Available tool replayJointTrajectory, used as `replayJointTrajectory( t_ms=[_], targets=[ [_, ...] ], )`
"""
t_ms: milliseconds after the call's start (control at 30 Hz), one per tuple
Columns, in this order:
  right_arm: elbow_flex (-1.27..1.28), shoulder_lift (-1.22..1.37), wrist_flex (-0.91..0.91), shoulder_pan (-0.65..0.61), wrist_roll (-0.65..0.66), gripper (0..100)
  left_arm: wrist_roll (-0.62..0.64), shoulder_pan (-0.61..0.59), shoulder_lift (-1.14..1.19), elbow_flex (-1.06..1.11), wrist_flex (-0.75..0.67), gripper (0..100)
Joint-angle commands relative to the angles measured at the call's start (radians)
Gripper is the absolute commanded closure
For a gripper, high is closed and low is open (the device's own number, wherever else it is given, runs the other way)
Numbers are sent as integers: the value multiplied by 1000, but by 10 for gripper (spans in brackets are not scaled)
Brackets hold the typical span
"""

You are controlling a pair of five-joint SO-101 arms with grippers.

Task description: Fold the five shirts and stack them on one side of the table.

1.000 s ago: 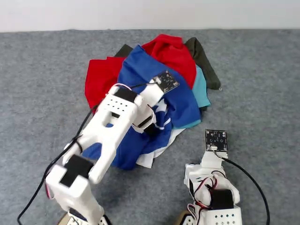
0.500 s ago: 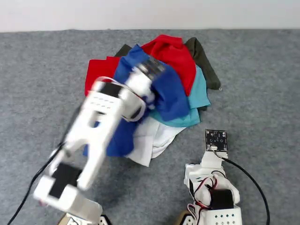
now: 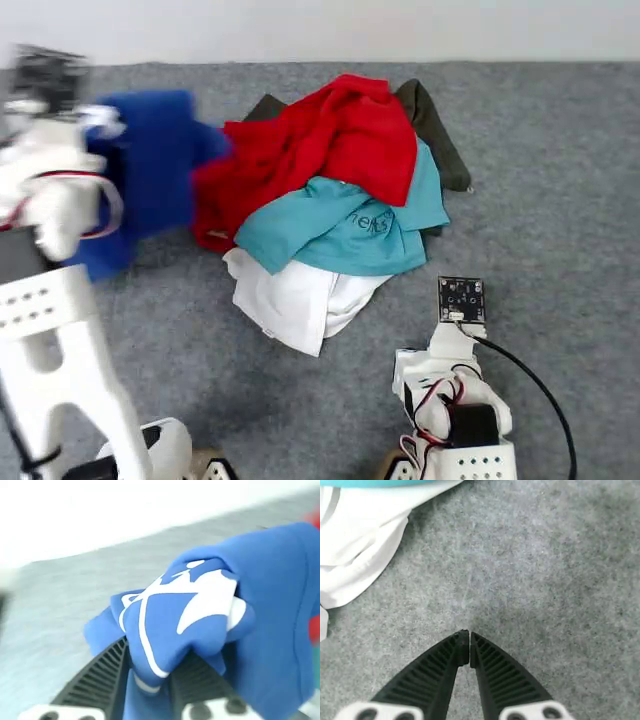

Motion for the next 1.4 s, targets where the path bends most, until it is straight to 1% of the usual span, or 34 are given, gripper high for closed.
replayJointTrajectory(
  t_ms=[0,133,267,300,333,400,433,467,533,633,733,800,867,1000,1100,1167,1267,1367],
  targets=[
    [14,-10,-7,-4,11,990,-18,-169,-57,-35,-91,988],
    [14,-10,-7,-4,11,990,-101,-270,-54,27,-169,987],
    [14,-10,-7,-4,11,990,-143,-315,-55,140,-255,982],
    [14,-10,-7,-4,11,990,-147,-322,-58,166,-267,963],
    [14,-10,-7,-4,11,990,-172,-327,-58,183,-264,923],
    [14,-10,-7,-4,11,990,-238,-328,-61,213,-252,808],
    [14,-10,-7,-4,11,990,-232,-331,-63,223,-247,760],
    [14,-10,-7,-4,11,990,-209,-331,-63,229,-245,735],
    [14,-10,-7,-4,11,990,-193,-330,-64,231,-239,729],
    [14,-10,-7,-4,11,990,-221,-318,-64,183,-184,728],
    [14,-10,-7,-4,11,990,-226,-259,-63,113,-72,728],
    [14,-10,-7,-4,11,990,-227,-190,-58,62,25,728],
    [14,-10,-7,-4,11,990,-227,-101,-57,38,103,728],
    [14,-10,-7,-4,11,990,-229,104,-54,48,195,727],
    [14,-10,-7,-4,11,990,-265,264,-54,94,224,727],
    [14,-10,-7,-4,11,990,-265,353,-54,133,218,720],
    [14,-10,-7,-4,11,990,-265,465,-26,183,218,682],
    [14,-10,-7,-4,11,990,-264,540,58,186,216,675]
  ],
)
